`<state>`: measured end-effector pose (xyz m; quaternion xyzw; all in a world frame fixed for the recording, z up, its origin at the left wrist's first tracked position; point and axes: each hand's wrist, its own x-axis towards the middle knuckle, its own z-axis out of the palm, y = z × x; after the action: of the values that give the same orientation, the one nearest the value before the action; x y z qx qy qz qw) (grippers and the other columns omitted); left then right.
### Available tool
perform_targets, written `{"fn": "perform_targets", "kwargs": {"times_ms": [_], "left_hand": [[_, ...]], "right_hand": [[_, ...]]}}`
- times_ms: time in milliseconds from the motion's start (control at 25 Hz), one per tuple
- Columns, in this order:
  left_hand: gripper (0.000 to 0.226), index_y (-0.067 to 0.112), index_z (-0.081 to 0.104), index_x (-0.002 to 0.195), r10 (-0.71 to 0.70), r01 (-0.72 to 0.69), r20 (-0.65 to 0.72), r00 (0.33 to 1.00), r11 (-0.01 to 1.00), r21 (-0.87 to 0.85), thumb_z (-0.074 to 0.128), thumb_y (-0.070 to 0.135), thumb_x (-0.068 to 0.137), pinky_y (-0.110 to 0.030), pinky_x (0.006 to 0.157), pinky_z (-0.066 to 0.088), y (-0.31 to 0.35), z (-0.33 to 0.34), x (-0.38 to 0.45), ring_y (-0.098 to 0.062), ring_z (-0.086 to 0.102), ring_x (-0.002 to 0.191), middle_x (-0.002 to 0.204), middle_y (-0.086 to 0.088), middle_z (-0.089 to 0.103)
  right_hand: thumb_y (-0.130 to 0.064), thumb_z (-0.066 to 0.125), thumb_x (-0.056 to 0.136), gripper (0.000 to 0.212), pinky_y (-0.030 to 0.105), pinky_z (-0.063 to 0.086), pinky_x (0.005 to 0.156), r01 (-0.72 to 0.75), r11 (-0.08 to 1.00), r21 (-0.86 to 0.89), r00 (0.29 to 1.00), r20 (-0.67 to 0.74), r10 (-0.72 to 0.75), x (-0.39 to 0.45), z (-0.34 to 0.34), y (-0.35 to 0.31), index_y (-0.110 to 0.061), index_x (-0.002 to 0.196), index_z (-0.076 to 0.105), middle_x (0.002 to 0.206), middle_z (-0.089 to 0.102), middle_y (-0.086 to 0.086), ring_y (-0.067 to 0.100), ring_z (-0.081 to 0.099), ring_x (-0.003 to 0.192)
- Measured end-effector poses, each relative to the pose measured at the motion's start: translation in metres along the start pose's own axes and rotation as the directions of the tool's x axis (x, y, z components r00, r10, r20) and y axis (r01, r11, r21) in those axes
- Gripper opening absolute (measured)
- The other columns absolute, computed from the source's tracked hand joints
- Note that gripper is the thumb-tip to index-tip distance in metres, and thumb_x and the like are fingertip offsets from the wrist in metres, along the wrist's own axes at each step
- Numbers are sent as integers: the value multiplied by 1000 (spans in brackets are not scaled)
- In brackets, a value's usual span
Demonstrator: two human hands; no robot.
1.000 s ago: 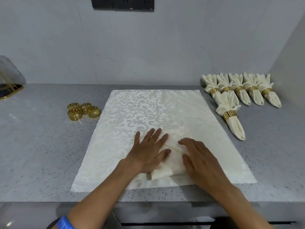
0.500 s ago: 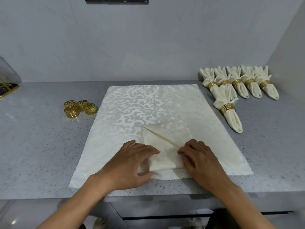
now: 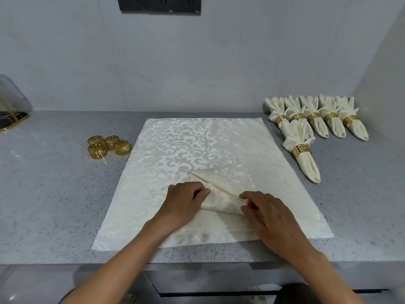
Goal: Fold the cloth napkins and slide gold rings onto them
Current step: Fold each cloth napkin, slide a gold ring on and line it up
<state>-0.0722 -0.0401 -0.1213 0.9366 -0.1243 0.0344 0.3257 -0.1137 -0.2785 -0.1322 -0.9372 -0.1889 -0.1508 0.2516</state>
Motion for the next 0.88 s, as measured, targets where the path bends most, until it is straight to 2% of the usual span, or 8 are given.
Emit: {"fn": "perform_targets", "kwargs": {"times_ms": [80,200,360,480,600,680,800,880], "left_hand": [[45,21,35,60,-5,8,-58,998,998,60,51,33,100,-29,65,25,-2,6,2,-15,36,49,49,5,34],[34,20,48,68,9,-1,-116,993,998,70,54,34,98,-28,69,29,-1,10,3,-14,45,51,50,5,45],[3,28,59,99,43,-39,-137,990,999,35,60,28,95,-24,71,38,1,9,-1,-7,54,63,70,12,53],[15,24,69,91,186,-140,-153,971,953,269,55,22,97,-29,69,35,-1,10,-1,-11,48,67,78,12,46],[31,21,55,70,174,-145,-47,984,917,373,43,24,99,-33,67,35,15,4,0,-16,44,68,71,7,43],[37,16,46,65,144,-153,51,988,913,377,40,30,99,-33,60,32,18,-6,3,-15,44,66,70,3,44],[23,24,68,102,88,-200,310,947,915,351,48,34,100,-28,67,38,14,-26,14,-10,51,79,89,5,58],[33,32,60,131,65,-226,467,882,927,299,54,25,99,-25,76,41,14,-37,26,-6,52,86,96,10,58]], "right_hand": [[-33,48,100,14,18,40,66,-2,1000,-6,1000,-29,2,-1,-1,-1,-32,114,51,83,54,-18,6,50,75],[-24,51,99,11,25,44,63,52,997,-58,996,-64,-55,-2,3,2,-24,98,62,88,55,-13,8,50,74],[-19,63,90,9,33,49,65,131,969,-209,987,-61,-147,-7,5,9,-17,93,71,97,56,-5,17,52,79],[-17,64,83,15,37,49,67,182,927,-329,979,-24,-201,-5,0,10,-18,95,73,91,59,-3,22,54,81],[-9,70,77,13,37,46,64,249,865,-436,960,-5,-279,3,-2,5,-16,88,72,74,57,-2,22,53,71],[-9,66,74,16,35,44,64,257,880,-400,958,-18,-288,2,-2,-11,-17,87,70,67,56,-3,22,52,66],[-10,71,66,19,26,39,61,181,957,-227,980,-40,-195,-6,9,-64,-20,81,65,65,59,-7,15,53,57],[-9,74,63,25,21,30,53,54,994,-97,997,-42,-58,-2,29,-102,-20,80,60,63,57,-8,12,50,51]]}}
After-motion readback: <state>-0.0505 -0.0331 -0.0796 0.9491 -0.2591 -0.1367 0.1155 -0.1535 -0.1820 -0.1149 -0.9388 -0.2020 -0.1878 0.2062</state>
